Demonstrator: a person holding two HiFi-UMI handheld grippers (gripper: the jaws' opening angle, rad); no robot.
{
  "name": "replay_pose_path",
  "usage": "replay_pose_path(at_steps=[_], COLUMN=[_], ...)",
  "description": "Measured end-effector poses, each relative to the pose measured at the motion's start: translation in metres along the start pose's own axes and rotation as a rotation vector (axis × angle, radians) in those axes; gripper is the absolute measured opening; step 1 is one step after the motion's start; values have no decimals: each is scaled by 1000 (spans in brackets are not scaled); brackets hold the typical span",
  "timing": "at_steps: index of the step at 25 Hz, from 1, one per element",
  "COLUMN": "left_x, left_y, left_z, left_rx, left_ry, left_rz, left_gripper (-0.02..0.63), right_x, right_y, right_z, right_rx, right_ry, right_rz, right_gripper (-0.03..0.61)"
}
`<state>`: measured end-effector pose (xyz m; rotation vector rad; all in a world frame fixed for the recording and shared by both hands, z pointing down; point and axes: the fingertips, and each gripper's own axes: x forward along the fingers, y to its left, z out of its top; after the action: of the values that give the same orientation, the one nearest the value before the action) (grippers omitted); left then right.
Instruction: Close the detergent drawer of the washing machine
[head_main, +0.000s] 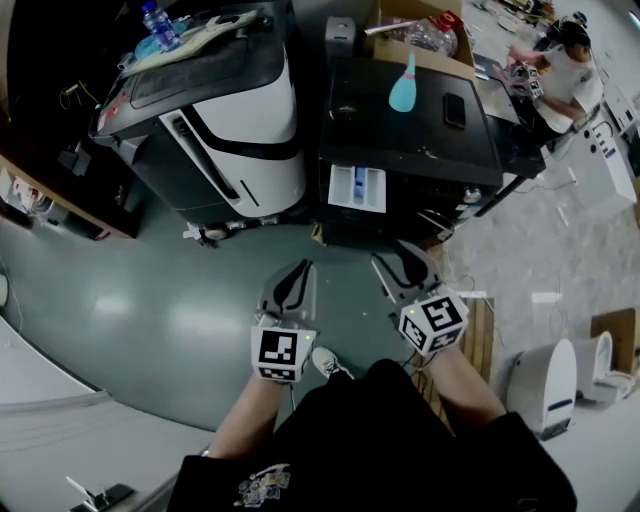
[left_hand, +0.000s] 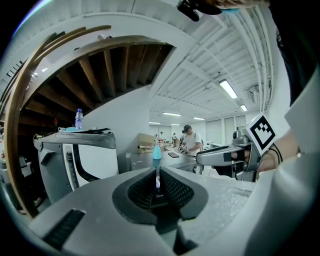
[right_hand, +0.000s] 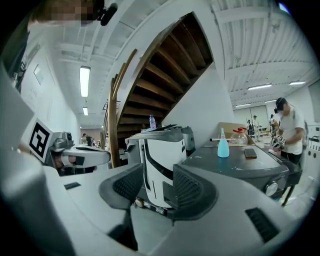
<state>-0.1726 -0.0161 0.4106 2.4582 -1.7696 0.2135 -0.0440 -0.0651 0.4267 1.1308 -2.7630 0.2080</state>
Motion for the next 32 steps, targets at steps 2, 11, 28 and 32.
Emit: replay_pose_path(at_steps=[2, 11, 28, 32], left_x=[4, 24, 130, 154], left_y=[7, 30, 50, 58], left_z=[-5, -31, -88, -111], left_rx=[2, 4, 5, 0], left_ry=[10, 58, 185, 231], left_rz=[-10, -37, -52, -56], left_gripper=[28, 158, 186, 187], right_x=[9, 29, 77, 91], right_y=[-1, -12, -104, -117], right_z=[-2, -17, -95, -120], right_rx=[6, 39, 122, 155], right_ry=[12, 48, 210, 264], right_rz=[-19, -65, -157, -168], right_gripper=[202, 227, 218, 215])
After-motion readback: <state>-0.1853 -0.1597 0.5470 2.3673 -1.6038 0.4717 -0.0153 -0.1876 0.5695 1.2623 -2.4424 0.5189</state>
